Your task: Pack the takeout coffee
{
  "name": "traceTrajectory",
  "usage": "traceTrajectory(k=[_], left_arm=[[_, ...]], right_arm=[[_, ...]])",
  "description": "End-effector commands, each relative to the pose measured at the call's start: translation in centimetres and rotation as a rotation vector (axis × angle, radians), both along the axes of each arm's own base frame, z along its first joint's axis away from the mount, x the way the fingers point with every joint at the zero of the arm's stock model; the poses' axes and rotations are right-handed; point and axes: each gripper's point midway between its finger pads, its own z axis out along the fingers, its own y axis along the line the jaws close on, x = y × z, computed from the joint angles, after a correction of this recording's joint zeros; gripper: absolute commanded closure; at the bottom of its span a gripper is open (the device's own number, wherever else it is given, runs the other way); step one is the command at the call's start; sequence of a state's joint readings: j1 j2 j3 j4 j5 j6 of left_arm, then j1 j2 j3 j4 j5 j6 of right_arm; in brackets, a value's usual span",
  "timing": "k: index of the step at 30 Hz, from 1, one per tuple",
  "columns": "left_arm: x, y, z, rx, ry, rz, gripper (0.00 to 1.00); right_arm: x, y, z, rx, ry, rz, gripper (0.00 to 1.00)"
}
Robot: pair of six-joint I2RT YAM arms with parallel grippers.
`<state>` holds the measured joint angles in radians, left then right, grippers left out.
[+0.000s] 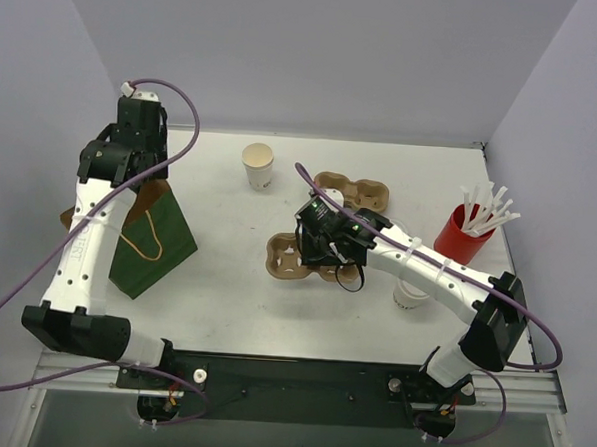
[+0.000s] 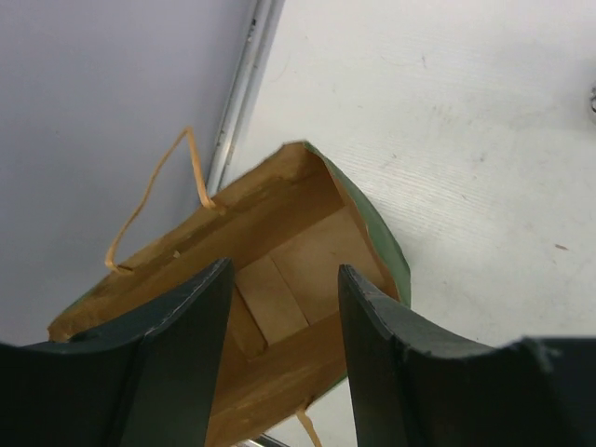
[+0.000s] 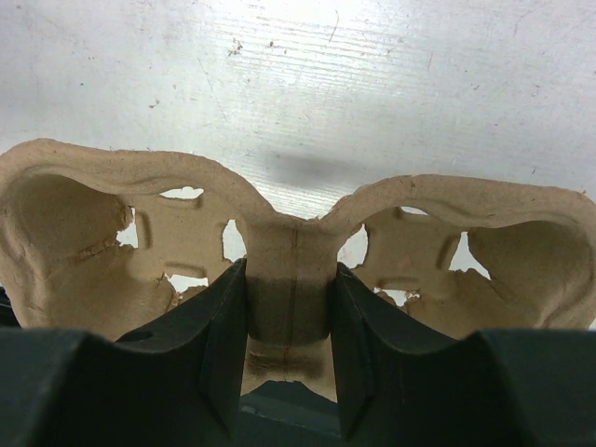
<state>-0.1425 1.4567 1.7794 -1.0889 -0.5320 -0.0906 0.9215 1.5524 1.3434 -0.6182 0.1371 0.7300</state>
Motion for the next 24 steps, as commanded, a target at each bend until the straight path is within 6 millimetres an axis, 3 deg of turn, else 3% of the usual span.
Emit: traceTrajectory(k=[1,3,4,9,15,24], left_arm=[[-2.6,-1.8,2.1,-0.148,-0.124,-0.051,0.41],[-3.9,-2.8,2.8,-0.202,-0.163,-0.103,0.43],[-4.3,-3.3,2.0,-0.223,-0.147,-0.128,0.43],[-6.8,-3.0,0.9,-0.201,-0.113,-0.141,0.43],[-6.8,-4.0,-1.4,-0.164,-0.031,-0.187,0.37],[-5.9,-2.2,-3.0,-0.019,0.035,-0.094,0.36]], right_arm=[[0.1,-0.5,0.4,-0.018,0.003,0.0,0.71],[0.1,-0.7,0.5,-0.022,-0.004,-0.005,0.72],[0.1,-0.9,0.3,-0.026,-0.003,-0.007,0.72],[-0.2,-1.3,0.1,-0.026,-0.001,-0.025,0.71],[-0.7,-1.9,-0.1,-0.022,0.004,-0.043,0.72],[-1.3,-2.2,-0.2,-0.016,0.018,-0.047,0.73]])
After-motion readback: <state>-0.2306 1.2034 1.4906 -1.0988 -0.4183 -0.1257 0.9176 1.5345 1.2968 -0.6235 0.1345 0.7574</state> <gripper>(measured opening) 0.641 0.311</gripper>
